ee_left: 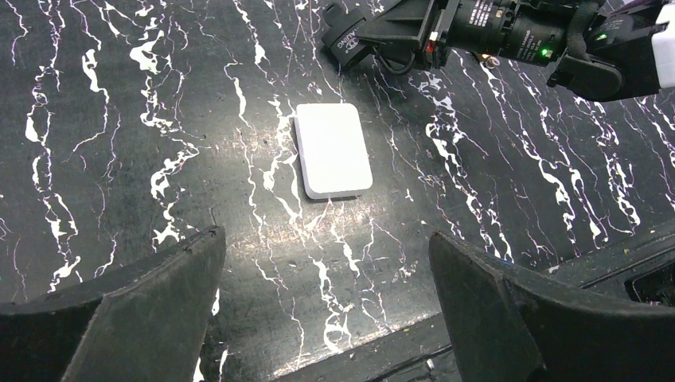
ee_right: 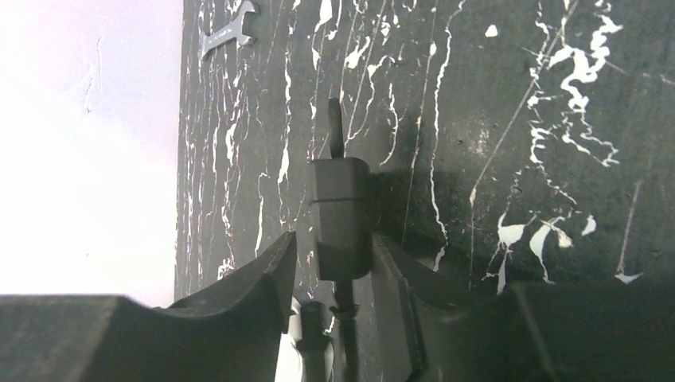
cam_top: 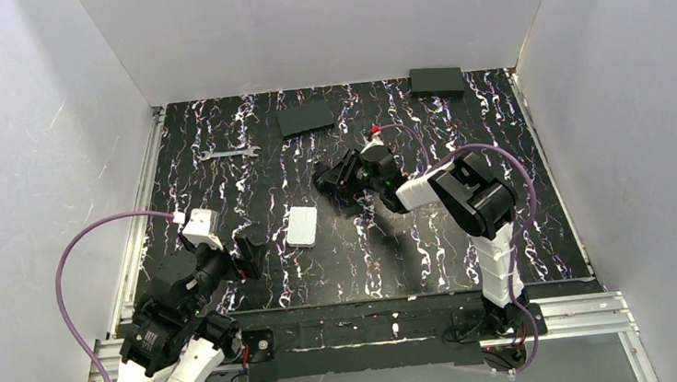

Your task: Unlock with the key

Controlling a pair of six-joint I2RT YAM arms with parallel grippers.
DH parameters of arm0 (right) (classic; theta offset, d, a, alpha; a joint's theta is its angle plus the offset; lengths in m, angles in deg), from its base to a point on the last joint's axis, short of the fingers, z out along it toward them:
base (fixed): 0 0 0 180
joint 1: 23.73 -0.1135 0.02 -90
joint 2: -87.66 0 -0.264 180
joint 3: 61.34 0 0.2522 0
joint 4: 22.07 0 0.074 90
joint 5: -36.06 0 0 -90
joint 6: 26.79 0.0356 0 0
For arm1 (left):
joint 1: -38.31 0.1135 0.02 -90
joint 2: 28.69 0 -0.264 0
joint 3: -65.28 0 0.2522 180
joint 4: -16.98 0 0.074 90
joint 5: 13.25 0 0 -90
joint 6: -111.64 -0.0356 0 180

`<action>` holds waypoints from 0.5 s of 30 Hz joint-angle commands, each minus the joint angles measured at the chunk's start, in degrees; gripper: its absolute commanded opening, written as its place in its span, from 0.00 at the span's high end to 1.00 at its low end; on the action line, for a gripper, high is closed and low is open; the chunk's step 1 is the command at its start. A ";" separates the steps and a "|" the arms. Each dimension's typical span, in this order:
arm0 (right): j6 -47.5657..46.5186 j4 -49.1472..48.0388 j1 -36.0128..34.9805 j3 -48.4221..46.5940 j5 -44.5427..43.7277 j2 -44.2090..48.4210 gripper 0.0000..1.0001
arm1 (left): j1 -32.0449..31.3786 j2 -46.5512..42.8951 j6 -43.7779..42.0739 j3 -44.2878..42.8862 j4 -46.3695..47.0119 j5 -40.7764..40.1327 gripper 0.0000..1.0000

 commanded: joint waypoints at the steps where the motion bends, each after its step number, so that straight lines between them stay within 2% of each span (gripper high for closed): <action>1: 0.14 -4.23 0.23 -3.48 1.11 2.15 0.49 | 0.10 0.06 -0.76 0.10 -0.45 -1.32 0.02; 4: -1.15 -2.15 0.25 -3.54 0.59 2.94 0.34 | 0.01 0.02 -0.84 0.09 -0.44 -1.38 0.02; 8: -4.17 1.03 0.36 -3.33 -1.21 4.83 0.26 | 0.02 -0.06 -0.87 0.18 -0.45 -1.42 0.02; 11: -8.24 5.83 0.70 -4.19 -3.54 7.33 0.17 | 0.09 -0.15 -0.86 0.13 -0.45 -1.62 0.02; 14: -14.84 12.92 1.06 -6.63 -7.95 11.12 0.02 | 0.07 -0.31 -0.93 0.15 -0.54 -1.76 0.02; 15: -17.17 14.96 1.18 -7.49 -9.18 13.03 0.02 | 0.05 -0.33 -0.83 0.20 -0.51 -1.83 0.02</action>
